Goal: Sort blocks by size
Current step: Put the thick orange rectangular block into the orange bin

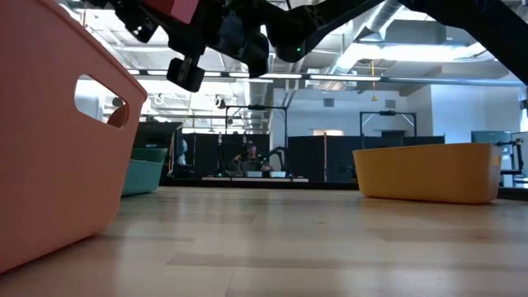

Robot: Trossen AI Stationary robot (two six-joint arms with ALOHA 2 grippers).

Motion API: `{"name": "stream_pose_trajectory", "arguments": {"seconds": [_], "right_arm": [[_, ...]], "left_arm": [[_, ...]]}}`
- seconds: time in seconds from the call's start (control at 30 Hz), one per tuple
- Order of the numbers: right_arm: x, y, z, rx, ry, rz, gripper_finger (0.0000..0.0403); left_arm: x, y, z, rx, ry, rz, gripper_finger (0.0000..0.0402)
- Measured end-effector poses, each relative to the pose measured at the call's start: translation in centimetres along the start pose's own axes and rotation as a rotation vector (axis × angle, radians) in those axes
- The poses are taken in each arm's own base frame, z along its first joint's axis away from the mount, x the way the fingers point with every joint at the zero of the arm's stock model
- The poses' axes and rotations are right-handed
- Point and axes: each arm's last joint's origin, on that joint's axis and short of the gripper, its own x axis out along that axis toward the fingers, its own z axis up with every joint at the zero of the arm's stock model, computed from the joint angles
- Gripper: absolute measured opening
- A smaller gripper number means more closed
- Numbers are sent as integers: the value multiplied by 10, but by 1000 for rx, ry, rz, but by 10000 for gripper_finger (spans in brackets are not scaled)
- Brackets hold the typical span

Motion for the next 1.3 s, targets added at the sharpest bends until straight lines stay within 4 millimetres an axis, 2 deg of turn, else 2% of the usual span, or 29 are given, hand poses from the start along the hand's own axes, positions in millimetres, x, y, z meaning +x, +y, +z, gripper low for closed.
{"name": "stream_pose_trajectory", "arguments": {"seconds": [0.27, 0.97, 1.3], "right_arm": [[-2, -2, 0, 6, 3, -9, 166], [0, -2, 0, 24, -36, -36, 166], [6, 0, -2, 32, -33, -30, 166]], "left_arm": [[10, -2, 1, 61, -2, 17, 215], [4, -11, 1, 3, -11, -85, 215], [26, -15, -4, 93, 33, -6, 215]]}}
